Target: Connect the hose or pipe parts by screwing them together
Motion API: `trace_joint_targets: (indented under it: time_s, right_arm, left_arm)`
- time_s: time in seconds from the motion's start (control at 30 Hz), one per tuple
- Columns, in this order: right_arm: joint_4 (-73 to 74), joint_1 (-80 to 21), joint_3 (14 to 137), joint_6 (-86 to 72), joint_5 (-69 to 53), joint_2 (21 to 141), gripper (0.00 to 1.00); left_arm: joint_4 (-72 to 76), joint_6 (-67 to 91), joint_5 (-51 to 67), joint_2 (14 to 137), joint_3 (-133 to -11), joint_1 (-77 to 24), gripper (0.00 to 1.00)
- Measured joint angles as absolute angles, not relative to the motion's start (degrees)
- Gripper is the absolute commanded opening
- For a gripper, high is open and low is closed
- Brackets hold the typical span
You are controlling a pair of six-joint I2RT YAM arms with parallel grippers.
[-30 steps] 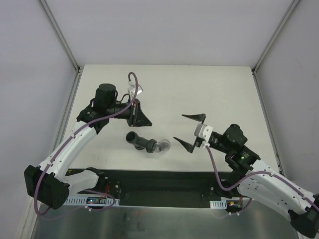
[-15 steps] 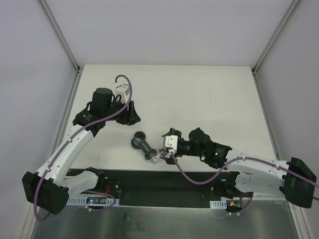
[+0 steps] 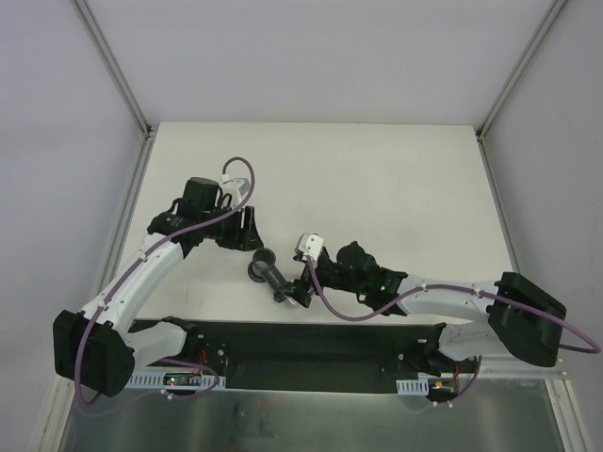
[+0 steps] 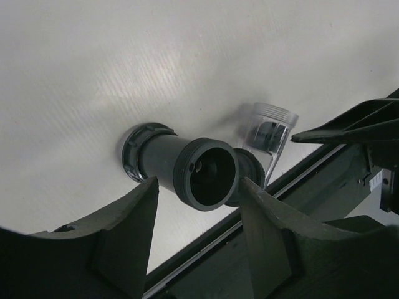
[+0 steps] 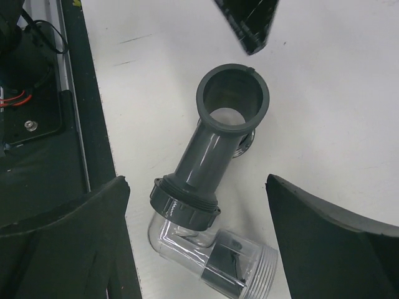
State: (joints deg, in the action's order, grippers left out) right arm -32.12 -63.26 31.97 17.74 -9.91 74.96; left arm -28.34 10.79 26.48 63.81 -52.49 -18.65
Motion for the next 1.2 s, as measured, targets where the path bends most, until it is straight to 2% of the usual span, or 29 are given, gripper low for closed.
trace_joint_targets:
  time_s: [0.27, 0.5, 0.63, 0.67, 0.87, 1.2]
  right_arm:
    - [-34.2, -63.3, 28.6, 16.9, -7.0, 71.8, 0.94]
    - [-34.4, -63.3, 27.2, 16.7, -6.2, 70.2, 0.94]
    - [-34.7, -63.3, 26.1, 16.7, -6.0, 68.7, 0.94]
    - [-34.8, -63.3, 25.5, 16.7, -5.7, 68.2, 0.95]
    - [-34.7, -63.3, 23.4, 17.6, -4.1, 65.0, 0.95]
    - [-33.6, -63.3, 23.4, 26.5, -3.8, 56.9, 0.99]
  left_arm:
    - [-29.8, 11.5, 24.4, 65.4, -48.9, -21.5, 0.52]
    - [-30.1, 11.6, 18.0, 70.4, -49.6, -27.1, 0.41]
    - [-30.9, 11.9, 14.5, 74.1, -50.5, -28.6, 0.07]
    - [-31.1, 11.9, 14.0, 74.6, -50.6, -28.6, 0.01]
    - [-33.6, 13.1, 12.3, 75.0, -52.2, -28.6, 0.00]
    - [-38.5, 21.0, 6.3, 75.0, -64.0, -28.5, 0.00]
